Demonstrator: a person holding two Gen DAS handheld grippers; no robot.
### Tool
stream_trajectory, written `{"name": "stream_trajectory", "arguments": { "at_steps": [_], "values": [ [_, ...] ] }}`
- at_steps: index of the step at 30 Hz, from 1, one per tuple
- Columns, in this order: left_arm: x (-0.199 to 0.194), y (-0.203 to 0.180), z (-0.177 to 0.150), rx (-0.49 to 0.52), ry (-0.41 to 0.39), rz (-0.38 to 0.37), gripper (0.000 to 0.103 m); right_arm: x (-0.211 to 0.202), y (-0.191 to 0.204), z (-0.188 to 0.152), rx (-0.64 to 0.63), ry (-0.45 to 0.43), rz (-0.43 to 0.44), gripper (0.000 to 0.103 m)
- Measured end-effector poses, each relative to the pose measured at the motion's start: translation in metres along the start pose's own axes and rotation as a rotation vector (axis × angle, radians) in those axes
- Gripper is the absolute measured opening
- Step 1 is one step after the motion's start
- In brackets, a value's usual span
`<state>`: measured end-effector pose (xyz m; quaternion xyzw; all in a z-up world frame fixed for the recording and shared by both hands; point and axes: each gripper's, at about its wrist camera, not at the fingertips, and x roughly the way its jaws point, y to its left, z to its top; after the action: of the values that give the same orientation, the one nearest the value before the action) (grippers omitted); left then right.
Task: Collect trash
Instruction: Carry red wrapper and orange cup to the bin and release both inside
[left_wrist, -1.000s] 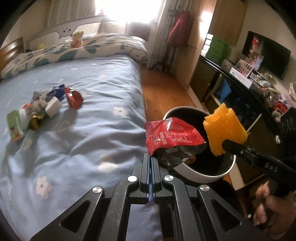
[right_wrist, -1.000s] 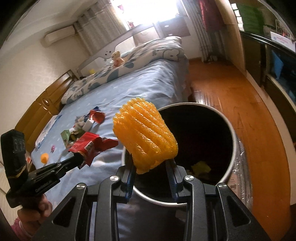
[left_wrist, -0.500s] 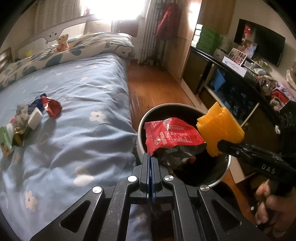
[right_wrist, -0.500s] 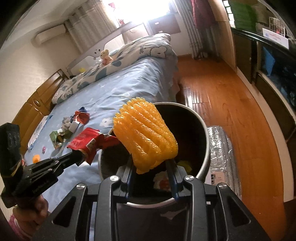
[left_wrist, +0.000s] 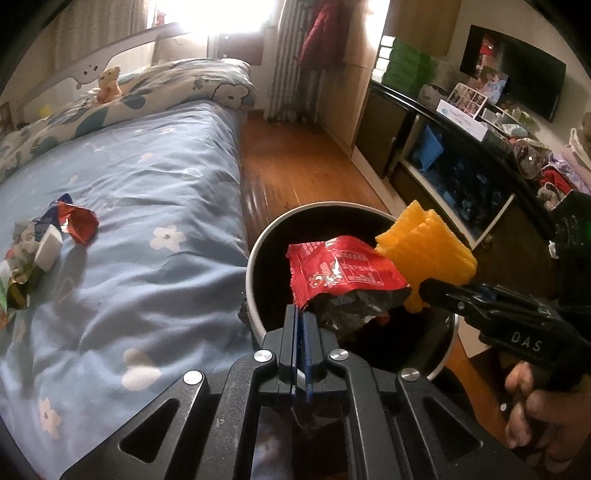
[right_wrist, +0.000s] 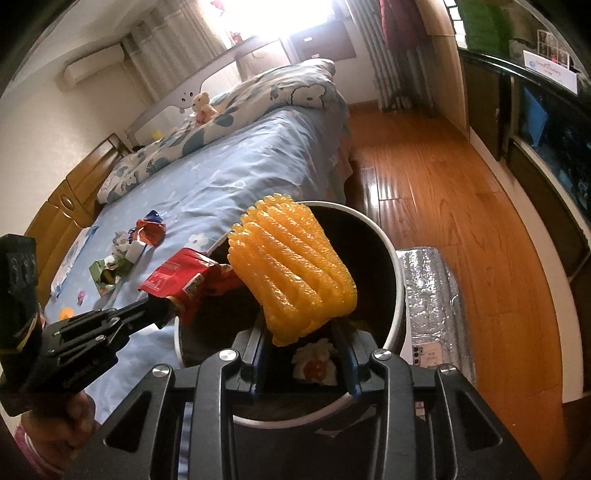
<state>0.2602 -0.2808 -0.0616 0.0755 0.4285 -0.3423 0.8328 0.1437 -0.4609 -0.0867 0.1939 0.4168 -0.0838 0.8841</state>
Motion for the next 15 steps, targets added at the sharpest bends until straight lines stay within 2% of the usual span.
{"name": "stream_trajectory", "arguments": {
  "at_steps": [3, 4, 5, 9, 12, 14, 15],
  "values": [
    [0.003, 0.001, 0.0, -0.012, 0.008, -0.01, 0.015, 0.002, -0.003, 0.001, 0.005, 0.002, -0.002, 0.045],
    [0.003, 0.001, 0.001, -0.017, 0.006, -0.008, 0.024, 0.002, -0.003, 0.002, 0.006, 0.002, -0.003, 0.049],
    [0.002, 0.002, 0.0, -0.022, 0.001, -0.007, 0.028, 0.002, -0.003, 0.002, 0.007, 0.001, -0.006, 0.054],
    [-0.002, 0.004, -0.003, -0.038, -0.014, -0.016, 0.029, 0.002, -0.005, 0.003, 0.014, -0.008, -0.008, 0.06],
    [-0.005, 0.009, -0.008, -0.052, -0.018, -0.014, 0.034, 0.001, -0.005, 0.003, 0.017, -0.014, -0.014, 0.064],
    [-0.009, 0.015, -0.013, -0.068, -0.023, -0.01, 0.04, 0.001, -0.002, 0.003, 0.017, -0.013, -0.012, 0.078],
    [-0.011, 0.02, -0.016, -0.08, -0.025, -0.008, 0.04, 0.001, -0.002, 0.003, 0.016, -0.013, -0.012, 0.081]
  ]
}}
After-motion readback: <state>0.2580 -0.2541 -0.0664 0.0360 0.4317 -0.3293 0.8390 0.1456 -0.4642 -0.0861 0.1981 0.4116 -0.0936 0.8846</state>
